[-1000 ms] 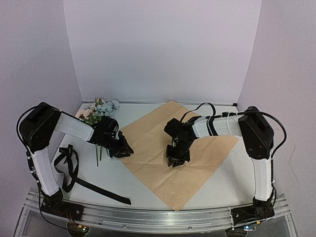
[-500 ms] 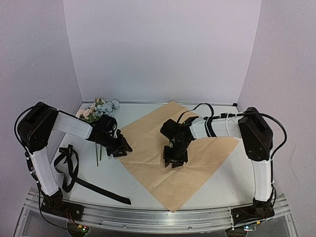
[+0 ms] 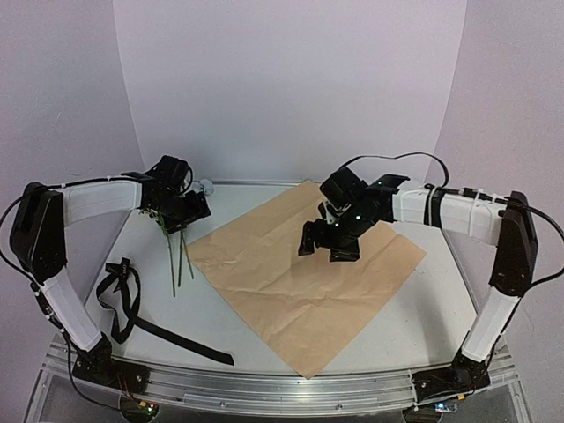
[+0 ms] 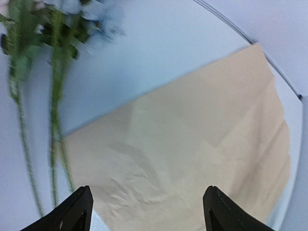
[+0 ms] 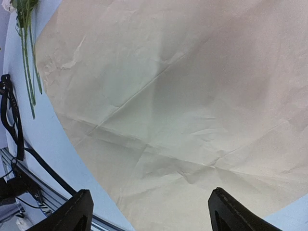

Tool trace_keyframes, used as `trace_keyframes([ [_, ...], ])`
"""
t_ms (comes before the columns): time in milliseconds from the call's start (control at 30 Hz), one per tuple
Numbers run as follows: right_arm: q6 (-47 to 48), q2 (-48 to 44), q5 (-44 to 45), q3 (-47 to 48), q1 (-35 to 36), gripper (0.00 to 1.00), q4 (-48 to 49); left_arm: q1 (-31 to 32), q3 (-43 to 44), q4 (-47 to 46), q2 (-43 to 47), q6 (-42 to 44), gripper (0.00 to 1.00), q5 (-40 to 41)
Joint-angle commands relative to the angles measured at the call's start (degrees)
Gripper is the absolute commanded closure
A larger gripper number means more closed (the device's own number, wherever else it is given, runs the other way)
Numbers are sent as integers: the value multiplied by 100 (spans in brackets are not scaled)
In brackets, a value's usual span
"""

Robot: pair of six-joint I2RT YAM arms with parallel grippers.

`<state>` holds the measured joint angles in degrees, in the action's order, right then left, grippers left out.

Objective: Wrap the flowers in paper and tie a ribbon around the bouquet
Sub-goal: Pick up the fake flower from the corner of the board.

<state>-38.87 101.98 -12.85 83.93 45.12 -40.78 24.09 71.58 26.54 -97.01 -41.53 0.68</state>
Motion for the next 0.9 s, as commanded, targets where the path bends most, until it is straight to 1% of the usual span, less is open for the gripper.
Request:
trace_keyframes([
  [0, 471, -344, 175, -469, -169, 5, -53, -561, 193, 630, -341, 518, 11, 1052],
  [67, 552, -463, 36, -673, -285, 2, 50, -777, 331, 562, -583, 689, 7, 882],
  [200, 590, -575, -212, -1005, -529, 2, 251, -990, 910, 668, -1260, 1056, 2, 723],
  [333, 574, -667, -377, -1221, -678, 2, 381, -1111, 1496, 771, -1961, 1312, 1, 401],
  [467, 566, -779, -360, -1369, -726, 2, 479, -1227, 1889, 882, -2400, 1358, 3, 358],
  [567, 537, -785, -400, -1404, -755, 2, 509, -1314, 2082, 982, -2640, 1356, 9, 380],
  [667, 507, -785, -413, -1439, -782, 2, 527, -1330, 2197, 1033, -2845, 1423, 18, 363],
  [767, 468, -769, -427, -1457, -813, 2, 538, -1331, 2303, 1081, -2990, 1488, 30, 401],
  [867, 444, -752, -449, -1459, -831, 2, 544, -1336, 2374, 1111, -3064, 1543, 46, 512],
])
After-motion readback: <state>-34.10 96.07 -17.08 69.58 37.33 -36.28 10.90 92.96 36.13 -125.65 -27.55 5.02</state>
